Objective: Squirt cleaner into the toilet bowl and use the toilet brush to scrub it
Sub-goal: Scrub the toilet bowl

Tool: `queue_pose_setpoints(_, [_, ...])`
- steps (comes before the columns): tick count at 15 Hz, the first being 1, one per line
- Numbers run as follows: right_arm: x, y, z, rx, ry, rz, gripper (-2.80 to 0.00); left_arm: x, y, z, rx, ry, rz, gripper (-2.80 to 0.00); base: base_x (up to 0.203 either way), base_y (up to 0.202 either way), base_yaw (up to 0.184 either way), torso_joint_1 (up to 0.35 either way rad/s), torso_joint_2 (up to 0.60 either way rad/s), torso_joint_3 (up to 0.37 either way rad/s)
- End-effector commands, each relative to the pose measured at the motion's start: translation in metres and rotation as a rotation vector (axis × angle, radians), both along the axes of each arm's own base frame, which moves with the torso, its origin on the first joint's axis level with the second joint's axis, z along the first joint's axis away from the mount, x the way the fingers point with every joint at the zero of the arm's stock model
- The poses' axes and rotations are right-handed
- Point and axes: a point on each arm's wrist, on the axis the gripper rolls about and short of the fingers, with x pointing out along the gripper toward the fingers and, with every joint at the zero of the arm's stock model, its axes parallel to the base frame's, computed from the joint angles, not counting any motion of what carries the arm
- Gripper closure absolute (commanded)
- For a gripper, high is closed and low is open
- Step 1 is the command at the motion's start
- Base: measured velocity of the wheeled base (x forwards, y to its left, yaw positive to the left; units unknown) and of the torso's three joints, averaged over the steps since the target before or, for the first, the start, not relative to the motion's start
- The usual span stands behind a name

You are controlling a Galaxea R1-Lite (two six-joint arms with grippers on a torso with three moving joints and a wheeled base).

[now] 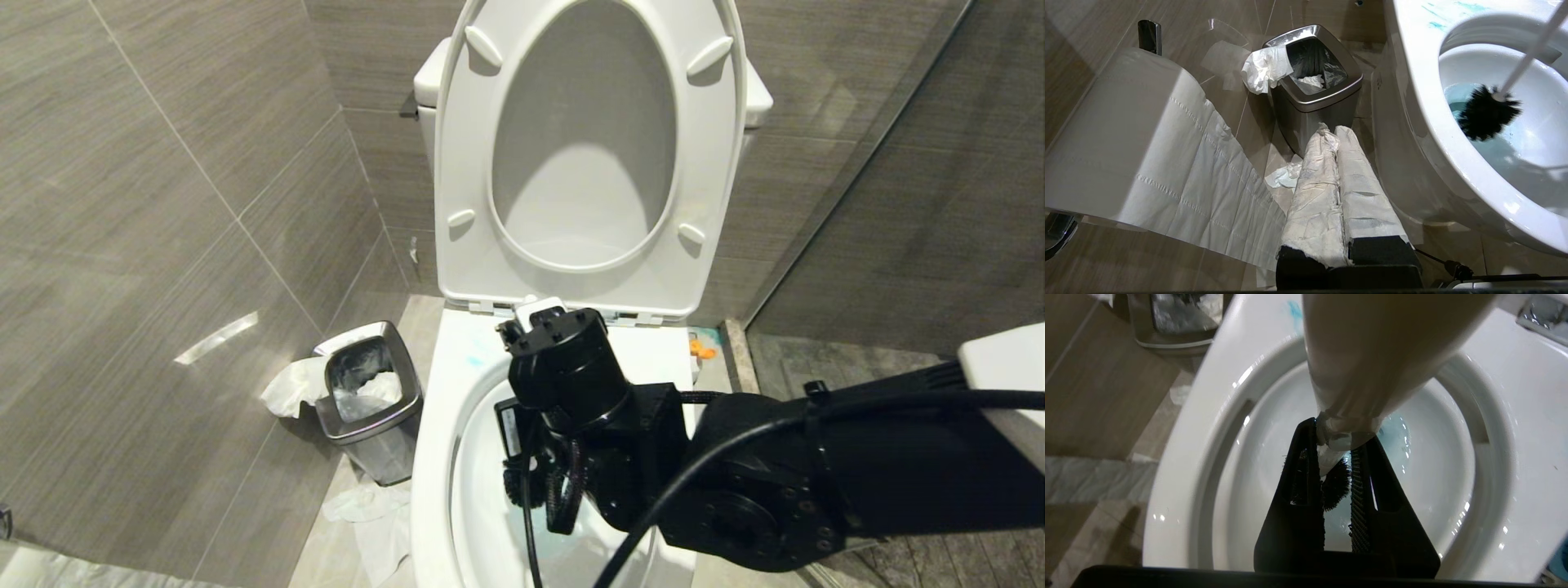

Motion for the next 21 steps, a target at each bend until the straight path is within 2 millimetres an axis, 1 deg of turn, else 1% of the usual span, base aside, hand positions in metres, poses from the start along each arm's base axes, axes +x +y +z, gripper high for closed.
queue_pose_setpoints(1, [0.021, 0.027, -0.019, 0.000, -0.012, -0.013, 0.00, 0.000, 0.000, -0.001, -0.001, 0.005, 0.000, 0.00, 0.000, 0.000, 0.000, 0.000, 0.00, 0.000])
queue_pose_setpoints(3, [0.043, 0.033, -0.014, -0.006, -0.059, -0.028, 0.00, 0.000, 0.000, -0.001, -0.001, 0.005, 0.000, 0.00, 0.000, 0.000, 0.000, 0.000, 0.00, 0.000])
queue_pose_setpoints(4, [0.053, 0.031, -0.011, -0.015, -0.080, -0.039, 0.00, 0.000, 0.000, -0.001, 0.000, 0.005, 0.000, 0.00, 0.000, 0.000, 0.000, 0.000, 0.00, 0.000])
queue_pose_setpoints(5, [0.066, 0.025, -0.006, -0.029, -0.102, -0.058, 0.00, 0.000, 0.000, -0.001, 0.001, 0.005, 0.000, 0.00, 0.000, 0.000, 0.000, 0.000, 0.00, 0.000])
queue_pose_setpoints(6, [0.073, 0.017, 0.000, -0.042, -0.118, -0.072, 0.00, 0.000, 0.000, -0.001, -0.001, 0.005, 0.000, 0.00, 0.000, 0.000, 0.000, 0.000, 0.00, 0.000])
queue_pose_setpoints(8, [0.081, 0.001, 0.013, -0.048, -0.138, -0.100, 0.00, 0.000, 0.000, -0.001, 0.000, 0.005, 0.000, 0.00, 0.000, 0.000, 0.000, 0.000, 0.00, 0.000])
queue_pose_setpoints(10, [0.079, -0.013, 0.021, -0.071, -0.124, -0.116, 0.00, 0.000, 0.000, -0.001, -0.001, 0.005, 0.000, 0.00, 0.000, 0.000, 0.000, 0.000, 0.00, 0.000])
queue_pose_setpoints(13, [0.060, -0.032, 0.021, -0.116, -0.086, -0.111, 0.00, 0.000, 0.000, -0.001, 0.000, 0.004, 0.000, 0.00, 0.000, 0.000, 0.000, 0.000, 0.00, 0.000])
queue_pose_setpoints(15, [0.037, -0.041, 0.022, -0.140, -0.066, -0.083, 0.00, 0.000, 0.000, -0.001, 0.001, 0.005, 0.000, 0.00, 0.000, 0.000, 0.000, 0.000, 0.00, 0.000])
queue_pose_setpoints(17, [0.003, -0.043, 0.023, -0.161, -0.051, -0.019, 0.00, 0.000, 0.000, -0.001, -0.001, 0.005, 0.000, 0.00, 0.000, 0.000, 0.000, 0.000, 0.00, 0.000])
queue_pose_setpoints(19, [-0.040, -0.039, 0.025, -0.185, -0.040, 0.086, 0.00, 0.000, 0.000, -0.001, -0.001, 0.005, 0.000, 0.00, 0.000, 0.000, 0.000, 0.000, 0.00, 0.000])
queue_pose_setpoints(20, [-0.056, -0.034, 0.024, -0.197, -0.033, 0.131, 0.00, 0.000, 0.000, -0.001, 0.000, 0.005, 0.000, 0.00, 0.000, 0.000, 0.000, 0.000, 0.00, 0.000])
queue_pose_setpoints(21, [-0.067, -0.029, 0.024, -0.202, -0.032, 0.169, 0.00, 0.000, 0.000, -0.001, -0.001, 0.005, 0.000, 0.00, 0.000, 0.000, 0.000, 0.000, 0.00, 0.000])
